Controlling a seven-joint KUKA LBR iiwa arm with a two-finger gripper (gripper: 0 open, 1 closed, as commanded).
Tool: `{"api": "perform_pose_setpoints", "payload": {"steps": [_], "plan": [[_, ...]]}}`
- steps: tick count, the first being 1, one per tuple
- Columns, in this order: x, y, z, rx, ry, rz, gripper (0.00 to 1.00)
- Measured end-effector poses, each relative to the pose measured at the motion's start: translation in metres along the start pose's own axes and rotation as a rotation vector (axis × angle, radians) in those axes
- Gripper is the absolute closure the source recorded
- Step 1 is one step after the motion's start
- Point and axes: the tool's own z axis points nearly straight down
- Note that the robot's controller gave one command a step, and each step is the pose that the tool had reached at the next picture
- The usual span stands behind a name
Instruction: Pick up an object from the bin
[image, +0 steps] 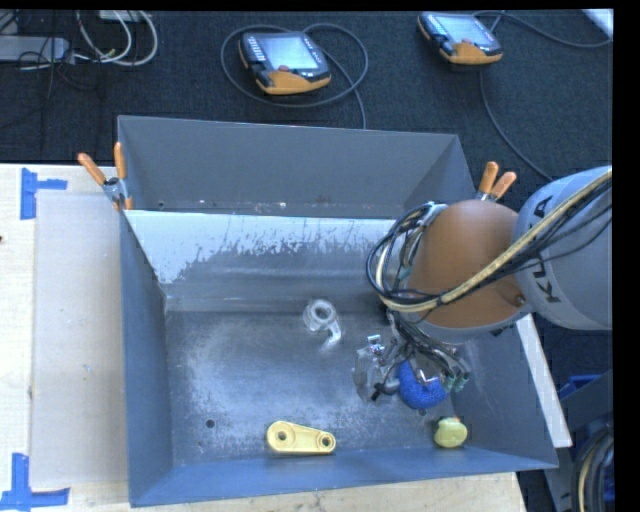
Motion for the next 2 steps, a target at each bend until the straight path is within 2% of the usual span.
{"api": "perform_pose_setpoints", "payload": {"steps": [1, 2], "plan": [[-0.028, 0.014, 0.068, -0.002, 0.005, 0.108, 1.00], [-0.049, 0.053, 0.029, -0.003, 0.004, 0.440, 1.00]]}}
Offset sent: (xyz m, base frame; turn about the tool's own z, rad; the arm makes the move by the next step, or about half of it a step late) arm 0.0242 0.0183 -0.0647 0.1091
